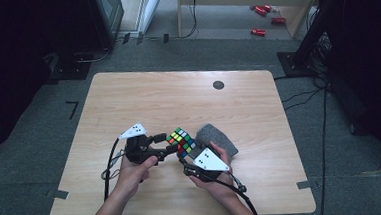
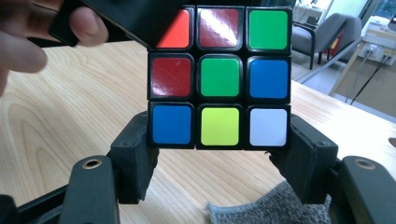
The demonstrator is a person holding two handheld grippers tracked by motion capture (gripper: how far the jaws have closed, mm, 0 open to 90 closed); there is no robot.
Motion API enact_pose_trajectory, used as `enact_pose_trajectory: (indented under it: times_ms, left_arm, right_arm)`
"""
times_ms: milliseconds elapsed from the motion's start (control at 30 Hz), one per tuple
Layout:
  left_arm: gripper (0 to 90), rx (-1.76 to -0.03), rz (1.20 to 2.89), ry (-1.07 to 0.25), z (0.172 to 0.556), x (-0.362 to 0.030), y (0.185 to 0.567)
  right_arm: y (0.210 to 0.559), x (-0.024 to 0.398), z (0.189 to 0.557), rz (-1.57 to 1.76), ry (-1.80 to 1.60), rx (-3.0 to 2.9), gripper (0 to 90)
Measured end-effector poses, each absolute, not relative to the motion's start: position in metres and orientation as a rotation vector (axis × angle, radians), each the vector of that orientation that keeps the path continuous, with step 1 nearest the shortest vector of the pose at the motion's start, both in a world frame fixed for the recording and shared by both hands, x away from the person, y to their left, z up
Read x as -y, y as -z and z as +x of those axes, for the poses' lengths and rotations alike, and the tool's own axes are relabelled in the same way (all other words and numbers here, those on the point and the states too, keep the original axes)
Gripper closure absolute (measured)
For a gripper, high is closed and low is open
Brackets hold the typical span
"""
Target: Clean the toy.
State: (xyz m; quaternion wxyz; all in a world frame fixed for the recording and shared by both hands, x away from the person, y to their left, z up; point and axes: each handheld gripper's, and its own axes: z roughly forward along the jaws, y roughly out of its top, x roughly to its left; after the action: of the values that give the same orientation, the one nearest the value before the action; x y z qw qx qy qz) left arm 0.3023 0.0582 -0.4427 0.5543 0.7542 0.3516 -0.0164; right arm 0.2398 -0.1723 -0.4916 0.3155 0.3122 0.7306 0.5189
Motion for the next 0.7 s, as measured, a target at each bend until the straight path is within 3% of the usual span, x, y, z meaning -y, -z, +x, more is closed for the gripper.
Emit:
enact_pose_trajectory:
  times_ms: [433, 700]
  left_arm:
    - [26.5, -0.682, 1.945, -0.264, 0.299, -0.062, 0.455]
    - [20.4, -0.552, 2.043, -0.400, 0.290, -0.048, 0.469]
  right_arm:
    - [0.482, 0.199, 0.249, 0.918, -1.381, -1.948, 34.8]
    - [0.471, 0.203, 0.249, 0.962, -1.459, -2.023, 34.8]
